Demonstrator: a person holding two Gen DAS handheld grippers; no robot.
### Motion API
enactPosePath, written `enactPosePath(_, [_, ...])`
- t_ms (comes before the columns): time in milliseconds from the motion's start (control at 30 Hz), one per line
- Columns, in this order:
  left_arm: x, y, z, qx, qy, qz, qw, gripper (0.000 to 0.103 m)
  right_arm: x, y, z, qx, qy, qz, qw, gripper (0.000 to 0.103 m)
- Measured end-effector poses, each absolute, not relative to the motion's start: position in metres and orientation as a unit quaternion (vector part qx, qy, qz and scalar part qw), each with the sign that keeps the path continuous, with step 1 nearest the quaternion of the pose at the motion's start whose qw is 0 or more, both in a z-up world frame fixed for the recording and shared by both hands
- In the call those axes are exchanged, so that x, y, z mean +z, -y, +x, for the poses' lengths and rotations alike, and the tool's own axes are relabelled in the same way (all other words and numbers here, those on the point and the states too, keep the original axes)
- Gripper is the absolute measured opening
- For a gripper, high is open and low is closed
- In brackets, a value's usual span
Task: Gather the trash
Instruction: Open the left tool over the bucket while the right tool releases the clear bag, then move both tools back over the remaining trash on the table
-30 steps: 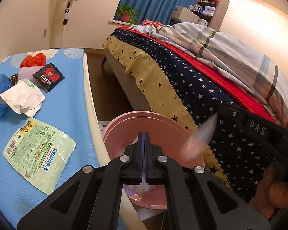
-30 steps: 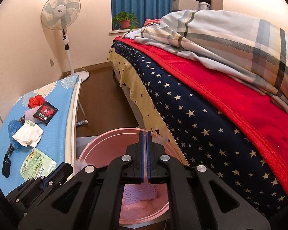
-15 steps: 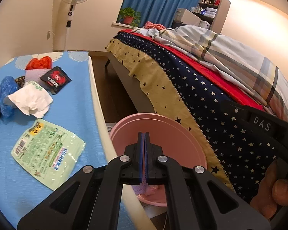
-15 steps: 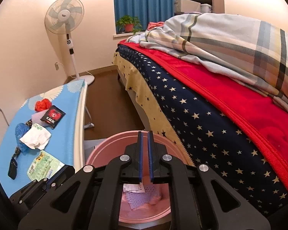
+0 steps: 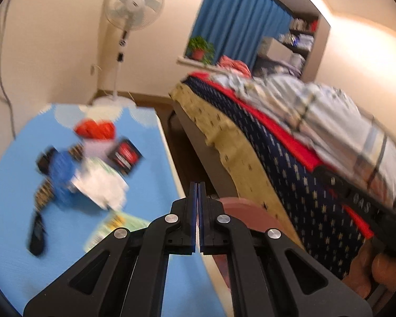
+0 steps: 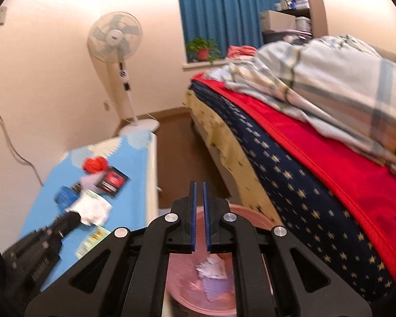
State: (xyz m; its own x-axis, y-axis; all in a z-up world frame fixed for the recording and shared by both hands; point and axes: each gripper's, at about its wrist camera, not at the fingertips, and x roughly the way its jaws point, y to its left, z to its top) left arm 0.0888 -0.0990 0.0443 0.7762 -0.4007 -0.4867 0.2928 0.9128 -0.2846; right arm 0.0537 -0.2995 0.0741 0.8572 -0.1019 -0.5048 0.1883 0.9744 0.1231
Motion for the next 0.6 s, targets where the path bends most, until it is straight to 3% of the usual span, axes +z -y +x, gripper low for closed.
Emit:
enactPosePath(333, [0.147,-0.003,0.136,-0.138,-0.220,-0.072,0.963,0.001,0.157,0.242,0.113,0.046,-0.206,0.037,0.977,0.007])
enactPosePath(600, [0.132,-0.046,0.171,-0.124,-0.230,-0.041,0.964,0.001,0.145,0.198,0.187,0.137,-0.242,0.027,0.960,0.007])
